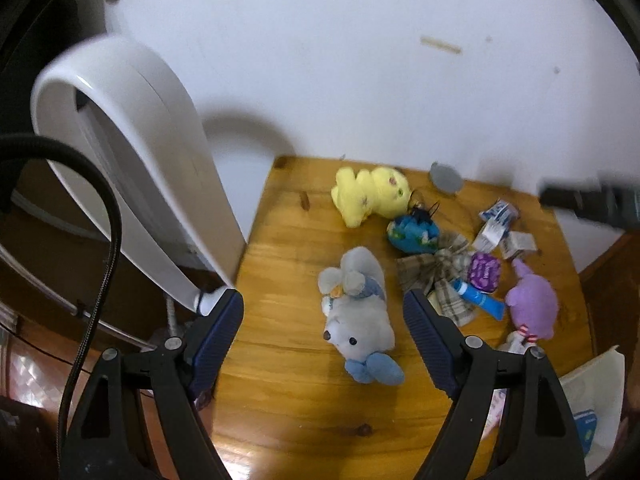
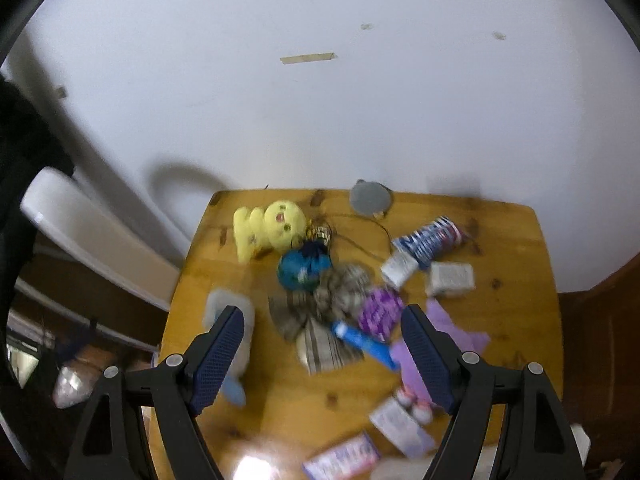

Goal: Organize objects
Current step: 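Move both tools back over the table toward the plush toys, then grasp the white bear with the left tool while the right tool grasps the yellow plush, then carry the white bear and yellow plush into the tray and release both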

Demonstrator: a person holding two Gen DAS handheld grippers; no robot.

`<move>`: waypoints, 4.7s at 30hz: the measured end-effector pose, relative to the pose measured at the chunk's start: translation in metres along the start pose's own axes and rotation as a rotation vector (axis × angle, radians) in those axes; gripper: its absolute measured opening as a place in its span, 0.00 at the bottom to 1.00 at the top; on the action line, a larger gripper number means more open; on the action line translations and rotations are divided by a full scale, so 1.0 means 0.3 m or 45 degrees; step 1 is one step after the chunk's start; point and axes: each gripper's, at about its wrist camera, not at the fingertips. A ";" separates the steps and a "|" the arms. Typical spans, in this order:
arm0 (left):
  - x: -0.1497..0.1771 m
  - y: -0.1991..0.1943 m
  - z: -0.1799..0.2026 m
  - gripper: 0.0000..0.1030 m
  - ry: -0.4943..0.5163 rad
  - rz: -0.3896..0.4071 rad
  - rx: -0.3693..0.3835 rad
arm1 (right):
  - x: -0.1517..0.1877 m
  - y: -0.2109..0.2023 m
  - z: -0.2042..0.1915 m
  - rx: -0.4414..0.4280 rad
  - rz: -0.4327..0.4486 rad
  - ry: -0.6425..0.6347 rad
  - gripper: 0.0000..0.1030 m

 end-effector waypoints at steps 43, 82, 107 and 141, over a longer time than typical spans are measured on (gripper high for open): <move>0.069 0.449 0.015 0.88 -0.193 -0.190 0.188 | -0.306 0.843 -0.203 -0.001 -0.242 -0.050 0.78; 0.024 0.129 0.074 0.56 -0.123 -0.067 0.153 | -0.262 0.317 -0.084 -0.270 -0.060 0.044 0.48; 0.051 -0.289 0.271 0.57 0.068 0.093 0.317 | 0.069 -0.299 0.273 -0.299 0.090 0.185 0.48; 0.313 -0.410 0.883 0.58 0.557 -0.063 0.489 | 0.877 -0.671 0.726 -0.271 0.175 0.364 0.48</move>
Point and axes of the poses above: each gripper's, at about its wrist camera, not at the fingertips, and y roughly the way its jaws point, z to its right, x to its underside, and after that the axes turned 2 degrees about y, right-handed
